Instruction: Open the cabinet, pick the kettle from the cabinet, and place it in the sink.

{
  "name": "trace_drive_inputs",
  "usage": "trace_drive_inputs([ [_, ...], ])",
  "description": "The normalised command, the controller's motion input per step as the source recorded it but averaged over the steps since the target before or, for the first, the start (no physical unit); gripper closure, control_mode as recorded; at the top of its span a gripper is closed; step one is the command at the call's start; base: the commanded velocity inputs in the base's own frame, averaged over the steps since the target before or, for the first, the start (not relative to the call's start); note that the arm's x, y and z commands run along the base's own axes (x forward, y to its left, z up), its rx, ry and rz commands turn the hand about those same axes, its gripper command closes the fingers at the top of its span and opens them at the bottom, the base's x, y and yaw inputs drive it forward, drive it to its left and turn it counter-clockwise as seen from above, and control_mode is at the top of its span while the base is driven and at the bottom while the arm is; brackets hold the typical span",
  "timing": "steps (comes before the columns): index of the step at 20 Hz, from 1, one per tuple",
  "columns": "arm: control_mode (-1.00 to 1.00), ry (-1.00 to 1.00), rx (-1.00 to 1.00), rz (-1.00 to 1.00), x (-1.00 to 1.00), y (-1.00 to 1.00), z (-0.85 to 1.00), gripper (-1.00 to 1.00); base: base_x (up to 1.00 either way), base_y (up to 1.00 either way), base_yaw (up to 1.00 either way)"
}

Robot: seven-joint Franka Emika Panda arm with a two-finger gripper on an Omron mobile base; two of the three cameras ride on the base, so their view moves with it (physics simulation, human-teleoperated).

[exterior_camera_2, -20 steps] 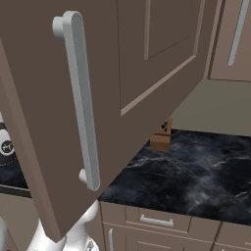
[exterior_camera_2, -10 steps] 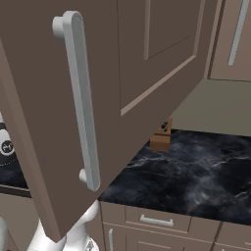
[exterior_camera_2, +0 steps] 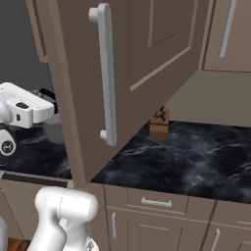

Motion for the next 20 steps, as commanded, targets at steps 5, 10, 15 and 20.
trace_drive_inputs([
  [5, 1.0, 0.0, 0.0, 0.0, 0.0, 0.0, 0.0, 1.0, -0.46, -0.01, -0.09],
  [10, 1.0, 0.0, 0.0, 0.0, 0.0, 0.0, 0.0, 1.0, -0.37, 0.15, -0.1],
  [15, 1.0, 0.0, 0.0, 0.0, 0.0, 0.0, 0.0, 1.0, -0.23, 0.56, -0.18],
  [20, 1.0, 0.0, 0.0, 0.0, 0.0, 0.0, 0.0, 1.0, -0.21, 0.63, -0.07],
])
